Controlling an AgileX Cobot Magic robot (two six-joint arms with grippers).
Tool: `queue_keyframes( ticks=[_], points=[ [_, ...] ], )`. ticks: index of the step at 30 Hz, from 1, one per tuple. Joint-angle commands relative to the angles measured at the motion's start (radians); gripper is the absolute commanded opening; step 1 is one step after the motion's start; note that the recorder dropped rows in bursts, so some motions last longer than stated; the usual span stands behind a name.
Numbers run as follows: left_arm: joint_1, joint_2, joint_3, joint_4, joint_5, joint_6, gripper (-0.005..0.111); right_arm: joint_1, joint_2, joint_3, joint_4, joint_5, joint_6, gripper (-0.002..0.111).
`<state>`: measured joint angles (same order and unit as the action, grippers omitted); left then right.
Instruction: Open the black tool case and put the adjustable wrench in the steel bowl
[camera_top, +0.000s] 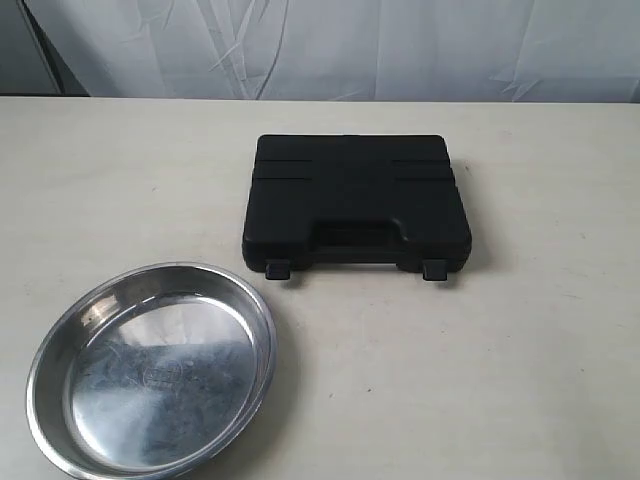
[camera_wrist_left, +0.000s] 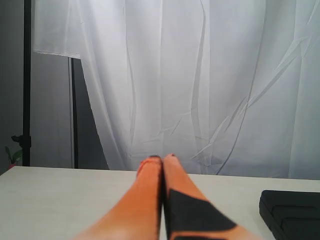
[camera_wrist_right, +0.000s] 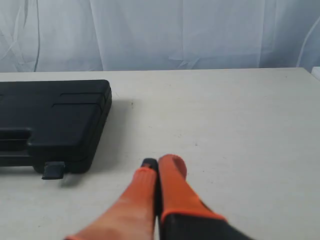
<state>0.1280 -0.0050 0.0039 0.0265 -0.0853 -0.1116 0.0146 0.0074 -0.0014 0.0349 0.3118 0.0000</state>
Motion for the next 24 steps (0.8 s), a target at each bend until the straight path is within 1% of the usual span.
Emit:
queue_keyframes(
  ticks=[1,8,9,11,12,13,14,15,16,17,18,21,24],
  points=[
    [-0.002,0.005,-0.004,0.002,-0.005,0.001,0.000,-0.004,-0.007,0.001,0.001,-0.007,0.000,0.000],
    [-0.002,0.005,-0.004,0.002,-0.005,0.001,0.000,-0.004,-0.007,0.001,-0.011,-0.007,0.000,0.000],
    [-0.002,0.005,-0.004,0.002,-0.005,0.001,0.000,-0.004,-0.007,0.001,-0.012,-0.021,0.000,0.000],
    [-0.002,0.005,-0.004,0.002,-0.005,0.001,0.000,-0.004,-0.007,0.001,0.003,-0.112,0.000,0.000],
    [-0.002,0.005,-0.004,0.002,-0.005,0.001,0.000,-0.004,-0.007,0.001,0.096,-0.246,0.005,0.000],
    [-0.002,0.005,-0.004,0.002,-0.005,0.001,0.000,-0.004,-0.007,0.001,0.153,-0.312,0.008,0.000],
    [-0.002,0.005,-0.004,0.002,-0.005,0.001,0.000,-0.004,-0.007,0.001,0.317,-0.445,0.024,0.000],
    [-0.002,0.005,-0.004,0.002,-0.005,0.001,0.000,-0.004,-0.007,0.001,0.401,-0.498,0.035,0.000],
    [-0.002,0.005,-0.004,0.002,-0.005,0.001,0.000,-0.004,-0.007,0.001,0.534,-0.529,0.079,0.000],
    [-0.002,0.005,-0.004,0.002,-0.005,0.001,0.000,-0.004,-0.007,0.001,0.570,-0.523,0.109,0.000],
    [-0.002,0.005,-0.004,0.002,-0.005,0.001,0.000,-0.004,-0.007,0.000,0.565,-0.501,0.125,0.000],
    [-0.002,0.005,-0.004,0.002,-0.005,0.001,0.000,-0.004,-0.007,-0.060,0.485,-0.398,0.129,-0.001],
    [-0.002,0.005,-0.004,0.002,-0.005,0.001,0.000,-0.004,0.083,-0.167,0.407,-0.263,0.117,-0.001]
  ],
)
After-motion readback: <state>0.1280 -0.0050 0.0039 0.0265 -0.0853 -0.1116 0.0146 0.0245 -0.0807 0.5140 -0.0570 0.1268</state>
